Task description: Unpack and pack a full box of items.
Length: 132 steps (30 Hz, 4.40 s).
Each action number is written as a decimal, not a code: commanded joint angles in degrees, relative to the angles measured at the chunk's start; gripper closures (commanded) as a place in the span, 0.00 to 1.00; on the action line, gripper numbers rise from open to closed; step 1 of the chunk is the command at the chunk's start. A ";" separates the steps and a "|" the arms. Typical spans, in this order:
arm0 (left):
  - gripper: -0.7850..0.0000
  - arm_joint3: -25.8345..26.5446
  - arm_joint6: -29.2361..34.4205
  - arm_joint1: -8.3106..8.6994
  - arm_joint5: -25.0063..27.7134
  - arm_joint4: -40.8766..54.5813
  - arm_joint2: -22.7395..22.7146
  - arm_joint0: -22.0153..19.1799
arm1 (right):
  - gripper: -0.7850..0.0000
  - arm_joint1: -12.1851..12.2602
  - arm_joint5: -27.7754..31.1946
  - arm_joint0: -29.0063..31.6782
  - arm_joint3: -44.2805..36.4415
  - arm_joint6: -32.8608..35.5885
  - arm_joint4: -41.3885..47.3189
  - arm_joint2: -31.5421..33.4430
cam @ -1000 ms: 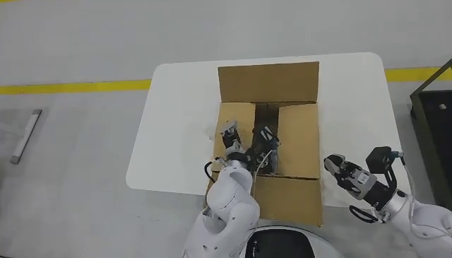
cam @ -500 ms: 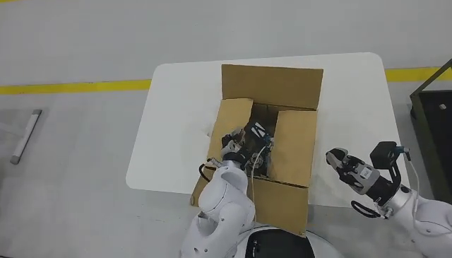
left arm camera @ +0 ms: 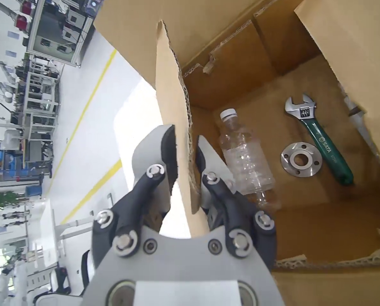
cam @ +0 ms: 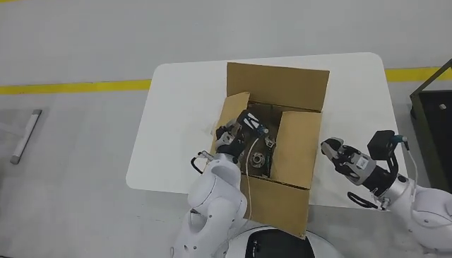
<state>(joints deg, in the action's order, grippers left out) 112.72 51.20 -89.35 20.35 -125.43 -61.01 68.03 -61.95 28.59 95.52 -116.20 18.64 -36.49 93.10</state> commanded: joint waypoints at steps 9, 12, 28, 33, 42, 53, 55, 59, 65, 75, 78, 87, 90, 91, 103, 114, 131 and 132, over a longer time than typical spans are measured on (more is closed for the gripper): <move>0.00 1.21 -1.79 0.42 2.32 -6.03 -2.54 -2.80 | 1.00 -0.11 -0.66 -5.96 3.64 5.85 -0.70 -6.58; 0.00 1.93 -2.11 0.61 3.04 -7.62 -4.43 -3.83 | 1.00 -0.12 -1.00 -6.77 4.30 6.22 -0.83 -7.35; 0.00 -3.45 -6.16 2.08 5.85 -21.52 -10.83 -5.51 | 1.00 0.19 -0.96 -7.10 5.10 7.04 -0.71 -7.20; 0.00 -4.61 -5.40 2.16 5.25 -23.69 -11.34 -4.50 | 1.00 0.27 -1.09 -6.98 5.08 7.12 -0.76 -7.25; 0.00 -5.85 -6.17 2.21 5.04 -24.40 -12.19 -3.39 | 1.00 0.37 -1.40 -6.63 4.47 6.69 -0.94 -7.33; 0.00 -0.47 -6.32 1.71 3.56 -19.70 -12.25 -2.45 | 1.00 0.11 -7.31 -3.05 3.06 -3.62 0.16 -2.90; 0.00 2.04 -6.06 1.49 3.70 -17.53 -11.54 -2.15 | 1.00 -0.07 -10.86 -1.54 3.32 -6.53 1.22 -1.06; 0.00 6.61 -5.72 1.19 4.92 -15.83 -8.96 -1.33 | 1.00 -0.28 -17.41 0.90 4.36 -7.59 1.40 1.18; 0.00 11.51 -5.47 0.78 5.85 -14.68 -3.83 0.62 | 1.00 -0.44 -17.97 0.39 6.14 -4.62 0.95 -0.79; 0.00 13.63 -5.28 0.08 7.30 -10.10 3.13 3.29 | 1.00 -0.98 -15.13 -7.84 10.89 -3.14 -2.83 -7.86; 0.00 13.43 -4.74 -0.14 7.90 -7.50 4.00 4.05 | 1.00 -1.14 -14.36 -10.48 12.34 -2.74 -3.38 -9.26; 0.00 12.43 -1.78 -0.93 8.18 4.42 3.06 4.84 | 1.00 -1.54 -9.56 -18.60 19.43 -3.62 -5.84 -12.44; 0.00 11.94 -0.25 -1.13 8.53 8.93 2.60 5.13 | 1.00 -1.76 -8.96 -21.50 21.98 -2.53 -5.43 -13.71; 0.00 11.61 0.47 -1.23 8.54 11.44 2.29 5.32 | 1.00 -1.87 -8.78 -22.99 23.07 -2.15 -5.36 -14.30; 0.00 7.09 4.32 -1.18 10.81 22.85 -0.16 6.19 | 1.00 -2.02 -9.37 -22.63 22.49 -6.13 -8.85 -14.42; 0.00 6.63 2.74 -1.19 9.41 24.06 -0.32 6.72 | 1.00 -0.74 -9.04 -1.64 5.18 -10.99 -6.89 -1.55; 0.00 -8.79 3.57 -4.05 -20.05 72.20 -6.29 -4.98 | 1.00 -0.80 -8.54 6.26 2.39 -11.09 -3.54 4.16; 0.00 -9.43 3.69 -3.97 -20.04 72.52 -6.55 -5.37 | 1.00 -0.81 -8.43 6.29 2.38 -11.06 -3.56 4.15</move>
<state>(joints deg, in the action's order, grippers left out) 103.85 54.92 -93.38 0.30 -52.99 -67.37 62.89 -62.76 20.08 101.79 -113.81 7.58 -40.04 97.26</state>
